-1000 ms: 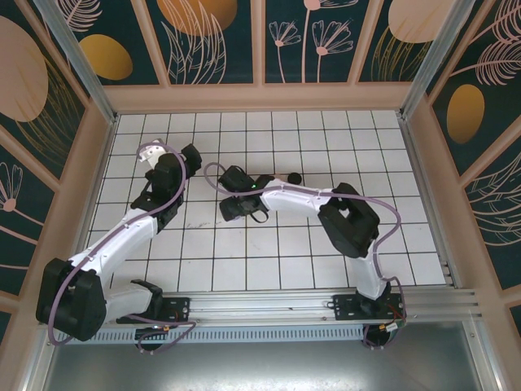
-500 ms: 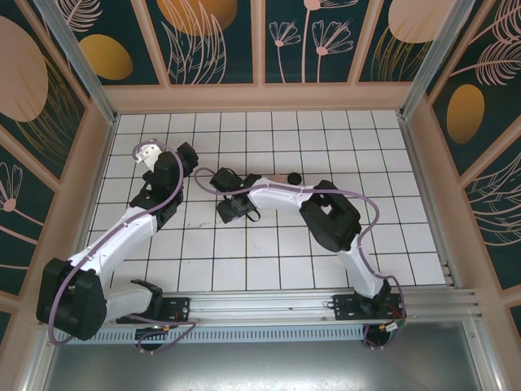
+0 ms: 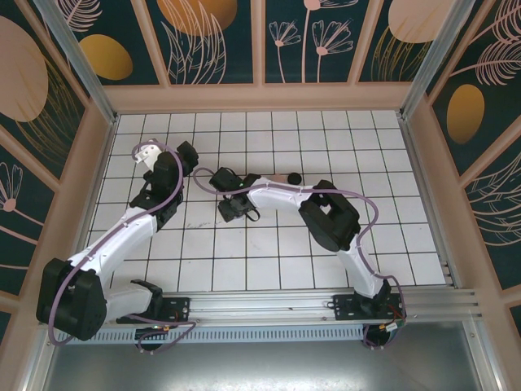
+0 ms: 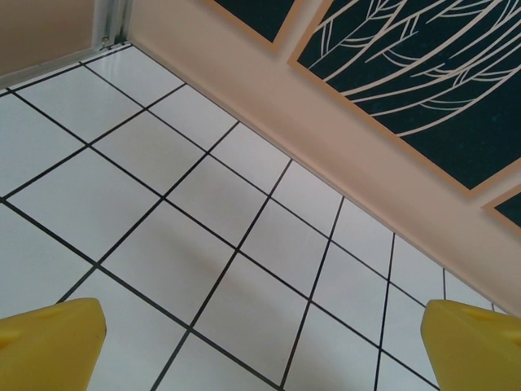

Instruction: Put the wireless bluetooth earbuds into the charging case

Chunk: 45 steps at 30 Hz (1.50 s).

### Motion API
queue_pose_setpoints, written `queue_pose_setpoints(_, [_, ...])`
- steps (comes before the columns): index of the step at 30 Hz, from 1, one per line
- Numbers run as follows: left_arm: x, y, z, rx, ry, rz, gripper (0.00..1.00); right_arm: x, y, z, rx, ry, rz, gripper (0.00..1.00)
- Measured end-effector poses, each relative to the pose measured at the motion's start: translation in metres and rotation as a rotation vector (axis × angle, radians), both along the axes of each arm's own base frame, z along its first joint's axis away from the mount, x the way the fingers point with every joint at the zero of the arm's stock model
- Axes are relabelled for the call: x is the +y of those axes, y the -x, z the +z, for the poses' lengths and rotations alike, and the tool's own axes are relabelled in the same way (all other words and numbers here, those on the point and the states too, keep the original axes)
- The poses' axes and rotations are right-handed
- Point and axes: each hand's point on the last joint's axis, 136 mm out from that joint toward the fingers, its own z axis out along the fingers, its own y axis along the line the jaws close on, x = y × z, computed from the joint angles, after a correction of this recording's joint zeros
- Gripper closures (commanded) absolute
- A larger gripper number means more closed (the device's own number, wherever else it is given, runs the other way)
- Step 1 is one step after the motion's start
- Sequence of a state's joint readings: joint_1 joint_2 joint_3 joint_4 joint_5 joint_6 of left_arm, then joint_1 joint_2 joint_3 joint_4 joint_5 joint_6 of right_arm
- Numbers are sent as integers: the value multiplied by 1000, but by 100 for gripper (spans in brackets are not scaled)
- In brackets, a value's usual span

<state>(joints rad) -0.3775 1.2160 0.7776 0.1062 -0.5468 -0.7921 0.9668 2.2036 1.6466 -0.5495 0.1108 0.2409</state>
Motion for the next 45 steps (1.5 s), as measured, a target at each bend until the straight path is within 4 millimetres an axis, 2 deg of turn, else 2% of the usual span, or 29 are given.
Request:
queue_pose_setpoints(6, [-5, 0, -4, -5, 27, -22, 1, -1, 3, 2, 1, -20, -11, 62])
queue_pose_setpoints(11, [-11, -2, -9, 13, 36, -54, 1, -7, 7, 2, 4, -27, -26, 63])
queue_pose_setpoints(17, [-21, -7, -28, 84, 32, -93, 1, -13, 11, 4, 12, -30, -47, 65])
queue_pose_setpoints(27, [-43, -4, -46, 114, 54, -230, 1, -24, 18, 27, 0, -69, -77, 65])
queue_pose_setpoints(32, [-57, 0, -58, 120, 83, -311, 1, -40, 22, 34, -1, -89, -115, 65])
queue_pose_setpoints(39, [-79, 1, -65, 94, 122, -405, 1, -74, 19, 43, 3, -126, -227, 65])
queue_pose_setpoints(45, [-120, 10, -77, 93, 139, -528, 1, -109, 11, 65, -13, -212, -365, 65])
